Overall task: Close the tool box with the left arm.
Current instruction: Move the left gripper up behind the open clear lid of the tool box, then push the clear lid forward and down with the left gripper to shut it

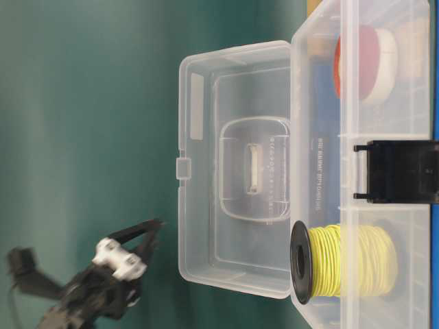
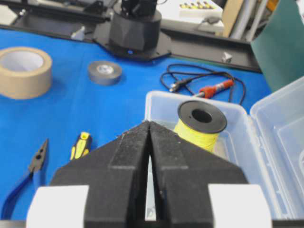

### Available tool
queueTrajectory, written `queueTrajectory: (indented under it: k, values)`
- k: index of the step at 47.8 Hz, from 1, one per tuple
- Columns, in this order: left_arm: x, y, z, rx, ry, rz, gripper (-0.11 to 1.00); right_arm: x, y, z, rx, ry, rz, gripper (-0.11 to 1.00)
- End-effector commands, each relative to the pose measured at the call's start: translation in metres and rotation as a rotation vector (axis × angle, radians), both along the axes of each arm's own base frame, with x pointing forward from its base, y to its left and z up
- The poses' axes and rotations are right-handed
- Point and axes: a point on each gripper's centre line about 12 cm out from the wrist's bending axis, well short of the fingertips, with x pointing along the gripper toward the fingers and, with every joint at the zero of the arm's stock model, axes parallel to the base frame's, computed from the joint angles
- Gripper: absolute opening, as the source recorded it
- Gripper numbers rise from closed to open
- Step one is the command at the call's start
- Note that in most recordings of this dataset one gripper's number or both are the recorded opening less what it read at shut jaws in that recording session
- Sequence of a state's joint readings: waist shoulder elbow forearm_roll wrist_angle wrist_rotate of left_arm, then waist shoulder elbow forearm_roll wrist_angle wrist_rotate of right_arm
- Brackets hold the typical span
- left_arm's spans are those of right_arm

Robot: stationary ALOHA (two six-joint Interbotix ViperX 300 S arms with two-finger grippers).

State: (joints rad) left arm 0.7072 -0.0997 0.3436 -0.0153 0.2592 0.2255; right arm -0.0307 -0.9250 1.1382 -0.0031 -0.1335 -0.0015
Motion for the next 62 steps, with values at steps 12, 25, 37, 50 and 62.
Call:
queueTrajectory:
  k: [12, 25, 37, 50, 62]
  values:
    - [0.011, 0.012, -0.014, -0.019, 0.020, 0.004, 0.91, 0.002, -0.005, 0.003, -0.003, 0.009, -0.024, 0.00]
    - [0.011, -0.007, -0.027, -0.086, 0.092, -0.027, 0.91, 0.002, -0.007, 0.003, -0.010, 0.013, -0.032, 0.00]
    - [0.023, -0.042, -0.017, -0.108, 0.124, -0.110, 0.91, 0.002, -0.007, 0.002, -0.010, 0.017, -0.034, 0.00]
    - [0.027, -0.095, 0.014, -0.101, 0.107, -0.221, 0.91, 0.002, -0.007, 0.002, -0.010, 0.019, -0.034, 0.00]
    - [0.020, -0.145, 0.024, -0.162, 0.151, -0.309, 0.91, 0.002, -0.007, 0.002, -0.010, 0.019, -0.034, 0.00]
